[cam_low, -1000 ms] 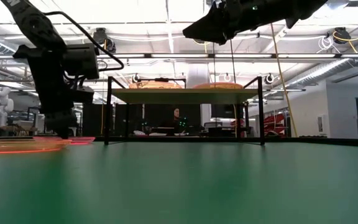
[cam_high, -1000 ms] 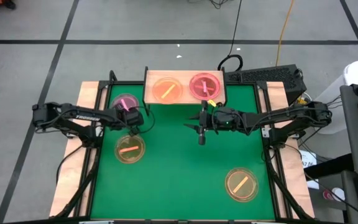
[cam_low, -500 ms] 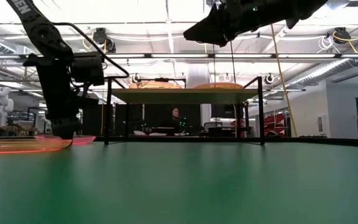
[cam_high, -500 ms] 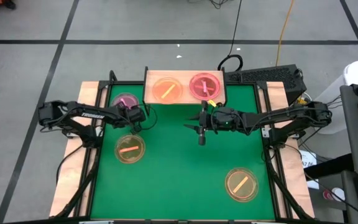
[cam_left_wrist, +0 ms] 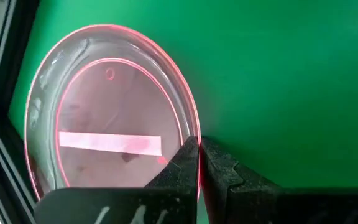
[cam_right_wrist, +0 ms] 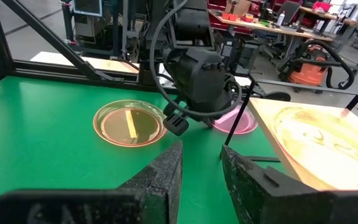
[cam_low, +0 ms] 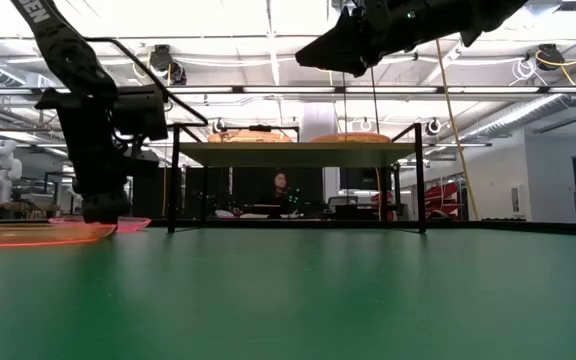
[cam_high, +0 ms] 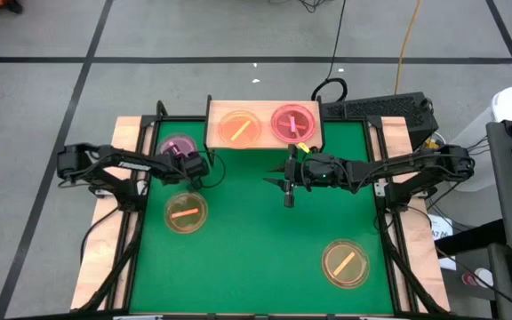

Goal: Place and stack plates onto a shelf
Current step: Stack the pink plate on top of the orange plate on the shelf

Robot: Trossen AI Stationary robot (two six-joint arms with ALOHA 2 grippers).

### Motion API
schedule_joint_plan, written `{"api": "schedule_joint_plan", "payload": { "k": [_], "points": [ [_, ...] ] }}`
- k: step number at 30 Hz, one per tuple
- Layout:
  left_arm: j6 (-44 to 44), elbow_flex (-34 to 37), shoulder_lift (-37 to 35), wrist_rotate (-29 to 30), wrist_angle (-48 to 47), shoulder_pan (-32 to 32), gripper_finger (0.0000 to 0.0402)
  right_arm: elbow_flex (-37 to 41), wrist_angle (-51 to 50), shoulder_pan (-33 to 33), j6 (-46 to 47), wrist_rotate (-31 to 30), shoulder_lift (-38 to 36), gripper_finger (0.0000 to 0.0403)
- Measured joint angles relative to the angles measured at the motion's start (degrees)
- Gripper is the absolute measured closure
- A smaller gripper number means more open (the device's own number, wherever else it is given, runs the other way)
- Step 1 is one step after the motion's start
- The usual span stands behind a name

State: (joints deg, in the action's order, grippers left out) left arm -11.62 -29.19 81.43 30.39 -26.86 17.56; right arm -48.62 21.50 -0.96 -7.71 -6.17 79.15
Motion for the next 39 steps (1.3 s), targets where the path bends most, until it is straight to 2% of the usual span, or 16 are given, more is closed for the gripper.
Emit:
{"api": "schedule_joint_plan", "payload": {
  "k": [7,15,24,32,39],
  "points": [
    [-3.28,-1.86,-4.4,-1.27,-7.16,-3.4,0.0398,0.0,-0.52,-0.01,0.74,0.02,0.0,0.0307],
    [-8.33,-8.68,-11.4,4.12,-17.87,-7.57,0.0399,0.0,-0.55,0.0,0.77,0.02,0.0,0.0307],
    [-6.43,-15.29,-19.07,8.95,-20.66,-9.09,0.04,0.0,-0.81,-0.01,0.77,0.02,0.0,0.0307],
    [1.14,-18.23,-21.33,10.36,-13.83,-9.98,0.04,0.0,-0.84,-0.01,0.68,0.02,0.0,0.0307],
    [9.99,-18.49,-20.74,11.68,-1.17,-10.61,0.04,0.0,-0.84,-0.02,0.62,0.02,0.0,0.0307]
  ]
}}
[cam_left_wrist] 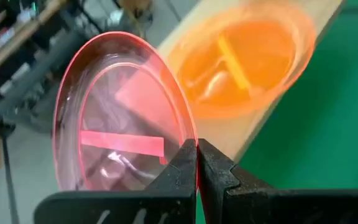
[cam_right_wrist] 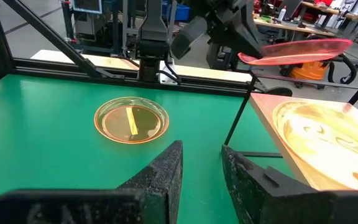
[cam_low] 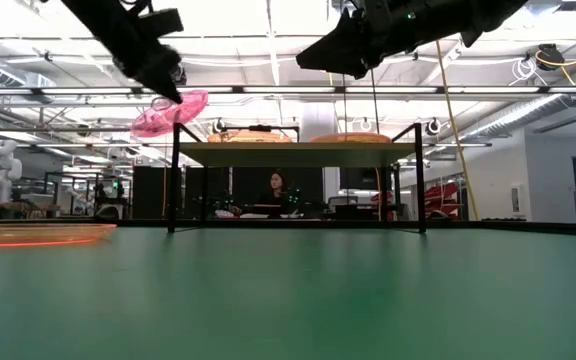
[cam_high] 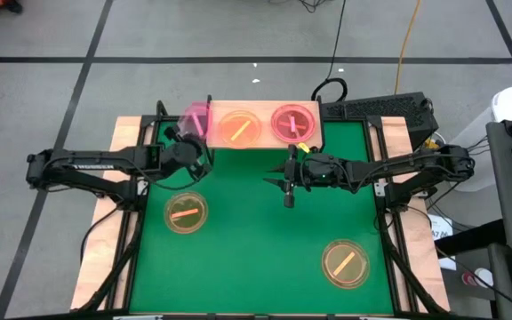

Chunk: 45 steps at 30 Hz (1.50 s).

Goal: Place and stack plates onto a shelf
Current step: Stack the pink plate on top of the orange plate on the shelf

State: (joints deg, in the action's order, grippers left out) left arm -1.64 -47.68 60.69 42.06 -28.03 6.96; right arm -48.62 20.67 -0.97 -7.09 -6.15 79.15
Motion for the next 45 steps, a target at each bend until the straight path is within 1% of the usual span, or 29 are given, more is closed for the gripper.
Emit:
{"api": "schedule_joint_plan", "payload": {
  "k": [3,7,11,14,19,22,25,28,32,38,45],
  "points": [
    [4.66,-0.04,0.89,-0.04,6.68,-0.02,0.0401,0.0,0.0,-0.02,-0.02,0.0,0.0,0.0307],
    [12.09,-0.04,2.58,-1.99,14.93,-0.72,0.0401,0.0,-0.01,-0.02,-0.04,0.0,0.0,0.0307],
    [18.41,-0.02,4.89,-3.5,20.29,-1.64,0.0401,0.0,-0.4,-0.04,-0.12,0.0,0.0,0.0307],
    [21.26,-0.02,6.23,-4.45,22.68,-1.94,0.0401,-0.01,-1.35,-0.04,-1.36,0.0,0.0,0.0307],
    [22.41,0.0,7.46,-9.55,24.87,-2.02,0.0401,-0.01,-4.47,-0.11,-2.66,-0.28,-0.02,0.0307],
    [23.4,0.0,7.88,-11.76,25.67,-2.2,0.0401,-0.02,-4.55,-0.09,-2.84,-3.04,-0.03,0.0307],
    [25.75,-0.01,9.21,-12.71,26.29,-2.2,0.0401,-0.02,-5.29,-0.13,-2.86,-5.73,-0.5,0.0307],
    [27.15,0.0,10.77,-13.01,27.24,-1.66,0.0401,-0.02,-5.48,-0.13,-2.86,-6.04,-0.99,0.0307],
    [29.66,0.0,13.41,-17.01,28.23,-0.58,0.0401,-0.07,-5.95,-0.13,-2.84,-6.01,-2.11,0.0307],
    [30.6,0.0,16.49,-17.83,28.21,0.85,0.0401,-0.07,-7.62,-0.13,-2.66,-6.01,-2.78,0.0307],
    [32.44,0.0,17.83,-18.59,27.74,4.29,0.0401,-0.07,-7.69,-0.13,-2.62,-5.99,-2.78,0.0307]
  ]
}}
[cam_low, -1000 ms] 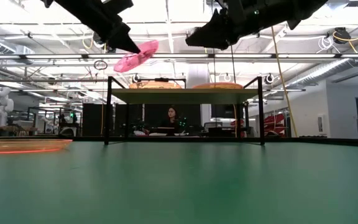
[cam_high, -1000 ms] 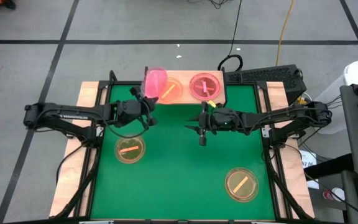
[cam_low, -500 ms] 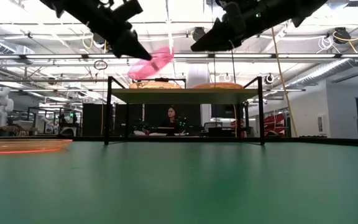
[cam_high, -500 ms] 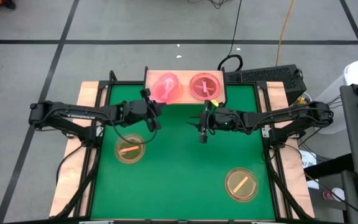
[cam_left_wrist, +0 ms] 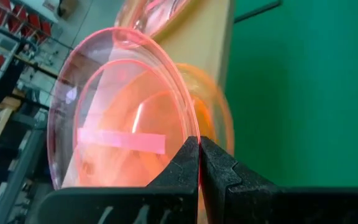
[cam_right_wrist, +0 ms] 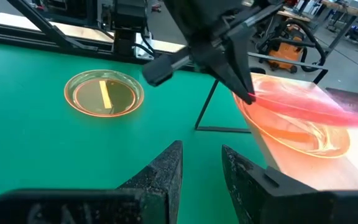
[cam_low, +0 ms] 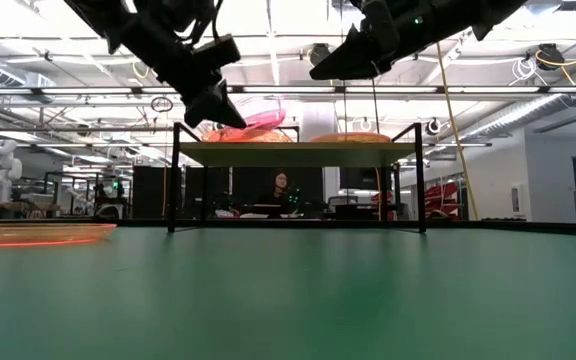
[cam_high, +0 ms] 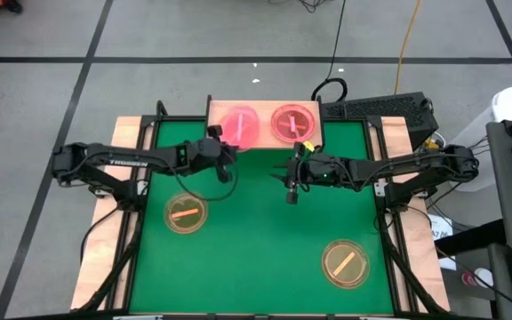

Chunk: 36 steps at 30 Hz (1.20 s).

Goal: Place and stack plates onto a shelf
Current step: Stack the pink plate on top of the orange plate on the shelf

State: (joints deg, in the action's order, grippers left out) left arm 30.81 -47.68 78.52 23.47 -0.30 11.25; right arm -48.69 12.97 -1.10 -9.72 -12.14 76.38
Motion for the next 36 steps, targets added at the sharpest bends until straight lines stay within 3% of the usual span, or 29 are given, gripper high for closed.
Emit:
{"api": "schedule_joint_plan", "payload": {
  "k": [13,20,25,36],
  "points": [
    [0.77,0.0,-0.09,-3.1,-1.26,6.76,0.04,0.0,0.02,0.02,0.02,0.15,0.0,0.0307],
    [2.2,-1.23,-0.7,-3.36,-2.09,5.12,0.04,0.0,0.02,0.02,0.02,0.16,0.0,0.0307],
    [1.13,-4.27,-0.7,-3.24,-8.6,4.31,0.04,0.0,0.04,0.02,0.04,0.17,0.02,0.0307],
    [-1.09,-5.42,-0.7,-2.41,-10.72,4.2,0.0334,0.02,0.04,0.08,0.52,0.19,0.02,0.0307]
  ]
}}
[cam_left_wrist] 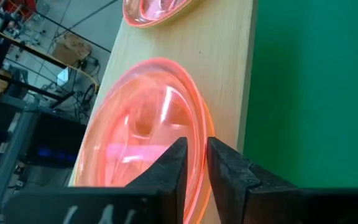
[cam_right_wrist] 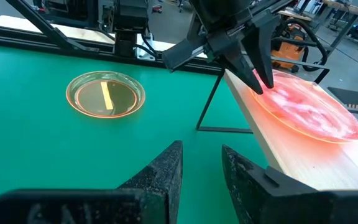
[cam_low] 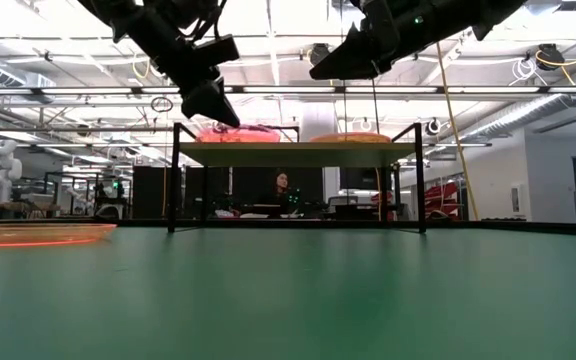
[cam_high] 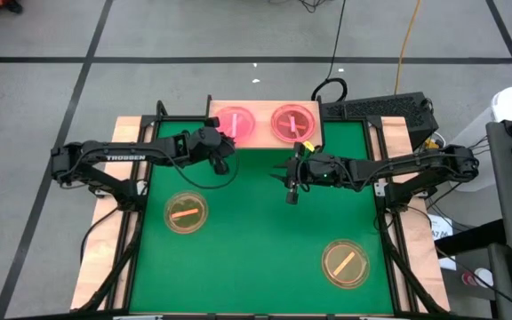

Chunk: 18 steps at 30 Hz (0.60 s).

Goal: Place and stack plates onto a shelf
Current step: Stack the pink plate on top of the orange plate on the shelf, then stack the orange plate on top of the pink plate on the shelf

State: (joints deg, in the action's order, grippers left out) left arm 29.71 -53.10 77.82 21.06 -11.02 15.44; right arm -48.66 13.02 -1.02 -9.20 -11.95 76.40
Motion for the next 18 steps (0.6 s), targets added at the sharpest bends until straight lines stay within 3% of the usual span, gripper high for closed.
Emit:
{"api": "schedule_joint_plan", "payload": {
  "k": [8,18],
  "points": [
    [0.44,0.0,-4.34,5.02,1.45,-1.58,0.0328,0.0,-0.04,0.01,-0.01,0.01,0.0,0.0307],
    [-2.85,-0.02,-11.6,4.9,1.26,-4.37,0.0327,0.0,-0.02,0.01,-0.15,0.01,0.02,0.0307]
  ]
}}
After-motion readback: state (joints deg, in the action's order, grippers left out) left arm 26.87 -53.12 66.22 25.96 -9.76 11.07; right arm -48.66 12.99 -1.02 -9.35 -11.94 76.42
